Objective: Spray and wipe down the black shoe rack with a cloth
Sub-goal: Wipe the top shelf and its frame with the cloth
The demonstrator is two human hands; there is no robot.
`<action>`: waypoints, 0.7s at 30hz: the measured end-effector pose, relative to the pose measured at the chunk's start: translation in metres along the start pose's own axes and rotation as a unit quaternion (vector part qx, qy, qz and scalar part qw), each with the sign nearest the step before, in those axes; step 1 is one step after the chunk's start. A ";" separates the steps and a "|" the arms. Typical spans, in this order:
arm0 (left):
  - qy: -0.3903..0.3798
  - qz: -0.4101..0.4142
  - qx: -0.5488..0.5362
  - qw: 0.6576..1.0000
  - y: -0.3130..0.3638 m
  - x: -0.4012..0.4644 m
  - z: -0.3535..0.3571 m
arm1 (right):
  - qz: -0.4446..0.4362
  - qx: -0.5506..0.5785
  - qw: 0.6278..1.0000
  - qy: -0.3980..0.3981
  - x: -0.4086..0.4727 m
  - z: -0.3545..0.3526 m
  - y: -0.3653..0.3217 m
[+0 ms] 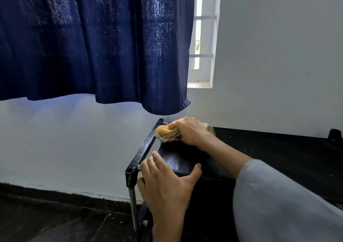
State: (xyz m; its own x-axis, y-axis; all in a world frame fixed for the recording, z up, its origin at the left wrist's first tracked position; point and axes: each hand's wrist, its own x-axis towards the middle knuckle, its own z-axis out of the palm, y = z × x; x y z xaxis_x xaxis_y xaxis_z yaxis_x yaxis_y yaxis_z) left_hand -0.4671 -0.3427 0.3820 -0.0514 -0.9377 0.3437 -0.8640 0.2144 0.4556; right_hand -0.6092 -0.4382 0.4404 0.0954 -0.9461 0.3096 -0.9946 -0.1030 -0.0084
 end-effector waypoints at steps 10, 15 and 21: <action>0.015 0.007 -0.003 1.000 -0.002 -0.005 0.001 | -0.009 0.100 0.986 -0.130 -0.109 -0.039 0.049; 0.051 0.043 -0.012 0.998 -0.005 -0.002 0.006 | 0.022 0.041 0.999 -0.023 -0.077 -0.029 0.047; 0.047 0.166 -0.073 0.982 -0.003 0.004 0.005 | 0.093 -0.025 0.995 0.035 -0.007 -0.006 0.021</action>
State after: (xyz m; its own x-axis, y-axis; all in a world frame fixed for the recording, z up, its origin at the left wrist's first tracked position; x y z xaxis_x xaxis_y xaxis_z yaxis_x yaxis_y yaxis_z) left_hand -0.4674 -0.3484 0.3777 -0.2658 -0.7817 0.5642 -0.7262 0.5473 0.4161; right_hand -0.6310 -0.4318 0.4442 -0.0926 -0.9235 0.3723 -0.9957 0.0896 -0.0255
